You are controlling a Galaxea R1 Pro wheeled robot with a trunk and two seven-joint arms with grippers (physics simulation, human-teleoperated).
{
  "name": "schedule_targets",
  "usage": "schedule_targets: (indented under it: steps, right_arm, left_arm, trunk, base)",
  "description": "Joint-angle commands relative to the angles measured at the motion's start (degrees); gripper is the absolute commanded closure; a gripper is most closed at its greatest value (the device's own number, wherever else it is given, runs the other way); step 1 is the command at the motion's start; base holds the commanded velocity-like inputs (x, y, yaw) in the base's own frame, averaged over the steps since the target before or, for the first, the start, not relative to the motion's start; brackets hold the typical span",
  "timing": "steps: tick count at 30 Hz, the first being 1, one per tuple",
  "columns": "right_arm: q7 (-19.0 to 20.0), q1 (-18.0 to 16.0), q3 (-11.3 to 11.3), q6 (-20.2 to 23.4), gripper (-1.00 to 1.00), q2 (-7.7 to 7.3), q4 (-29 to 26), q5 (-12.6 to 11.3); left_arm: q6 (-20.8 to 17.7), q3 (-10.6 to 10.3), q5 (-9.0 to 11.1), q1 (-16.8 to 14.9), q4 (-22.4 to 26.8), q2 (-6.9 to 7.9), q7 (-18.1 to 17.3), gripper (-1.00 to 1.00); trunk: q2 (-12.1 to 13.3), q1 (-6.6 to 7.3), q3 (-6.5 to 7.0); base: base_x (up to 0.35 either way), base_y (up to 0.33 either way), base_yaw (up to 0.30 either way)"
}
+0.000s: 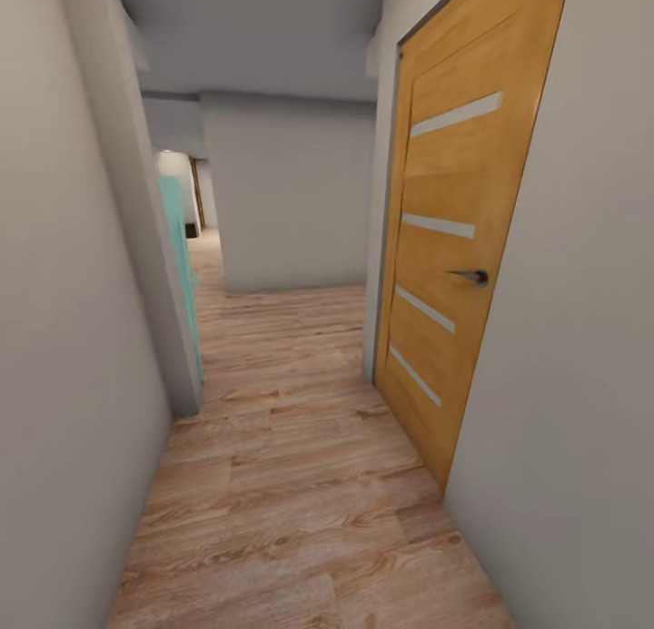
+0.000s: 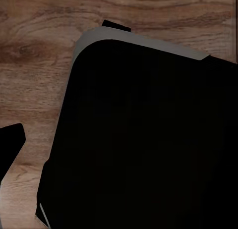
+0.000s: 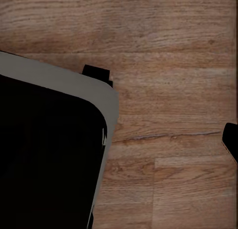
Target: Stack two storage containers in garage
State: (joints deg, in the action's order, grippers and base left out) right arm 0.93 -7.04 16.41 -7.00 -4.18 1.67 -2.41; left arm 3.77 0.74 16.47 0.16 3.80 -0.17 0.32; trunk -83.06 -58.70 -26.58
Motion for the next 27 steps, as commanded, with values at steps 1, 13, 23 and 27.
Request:
schedule_targets:
  steps: [1,13,23,27]
  right_arm:
    - [0.1,-0.1,0.3,-0.3,-1.00,0.07,0.2,-0.3]
    - [0.1,-0.1,0.3,-0.3,-1.00,0.00,0.2,-0.1]
    - [0.1,-0.1,0.4,-0.4,-1.00,-0.01,0.2,-0.2]
    - [0.1,-0.1,0.3,-0.3,-1.00,0.00,0.2,-0.2]
  left_arm:
    - [0.1,0.1,0.2,0.0,0.1,-0.01,0.0,-1.00]
    - [0.1,0.1,0.2,0.0,0.1,-0.04,0.0,-1.00]
    - [0.0,0.0,0.2,0.0,0.1,-0.03,0.0,-1.00]
    - [-0.1,-0.1,0.2,0.0,0.0,-0.01,0.0,-1.00]
  trunk:
    - [0.0,-0.03,-0.05]
    - [0.0,-0.03,-0.05]
    - [0.0,-0.03,-0.05]
    - [0.0,-0.03,-0.05]
  base:
    - [0.322,0.000,0.000]
    - [0.322,0.000,0.171]
    - [0.322,0.000,0.007]
    - [0.323,0.000,0.000]
